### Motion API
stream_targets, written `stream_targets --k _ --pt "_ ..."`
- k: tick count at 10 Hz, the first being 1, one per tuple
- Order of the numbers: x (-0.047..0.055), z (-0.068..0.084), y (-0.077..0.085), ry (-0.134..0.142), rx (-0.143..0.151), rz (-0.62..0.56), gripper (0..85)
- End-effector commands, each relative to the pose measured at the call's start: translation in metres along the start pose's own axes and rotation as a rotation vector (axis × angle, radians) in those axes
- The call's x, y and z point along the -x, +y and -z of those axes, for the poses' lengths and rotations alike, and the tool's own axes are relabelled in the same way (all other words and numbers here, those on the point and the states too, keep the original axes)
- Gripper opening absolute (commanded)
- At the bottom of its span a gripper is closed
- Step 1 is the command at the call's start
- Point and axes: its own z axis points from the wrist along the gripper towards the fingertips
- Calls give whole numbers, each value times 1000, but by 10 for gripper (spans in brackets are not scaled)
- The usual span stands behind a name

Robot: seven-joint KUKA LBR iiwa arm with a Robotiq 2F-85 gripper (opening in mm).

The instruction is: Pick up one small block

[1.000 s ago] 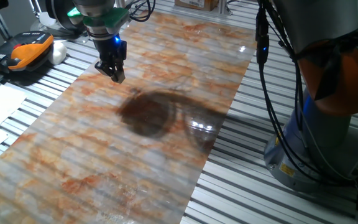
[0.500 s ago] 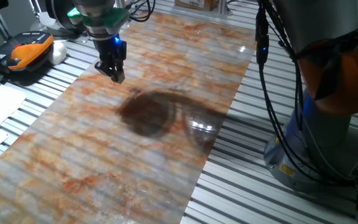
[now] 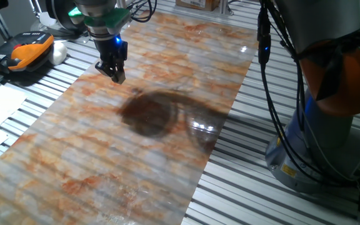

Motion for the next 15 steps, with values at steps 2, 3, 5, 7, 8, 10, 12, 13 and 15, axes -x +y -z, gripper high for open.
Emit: stream_targets --k 2,3,5,7,8,10,12,13,15 --pt "0 0 0 -12 -1 -17 340" --pt "0 0 0 -14 -3 -21 510" --pt "0 0 0 -17 -6 -29 510" --pt "0 0 0 -17 -6 -29 510" --pt "0 0 0 -15 -7 -28 510" --pt "0 0 1 -11 -9 -27 510" --pt "0 0 1 -8 -6 -26 340" --pt "1 0 1 -6 5 -32 340" --pt "1 0 1 6 13 -33 340"
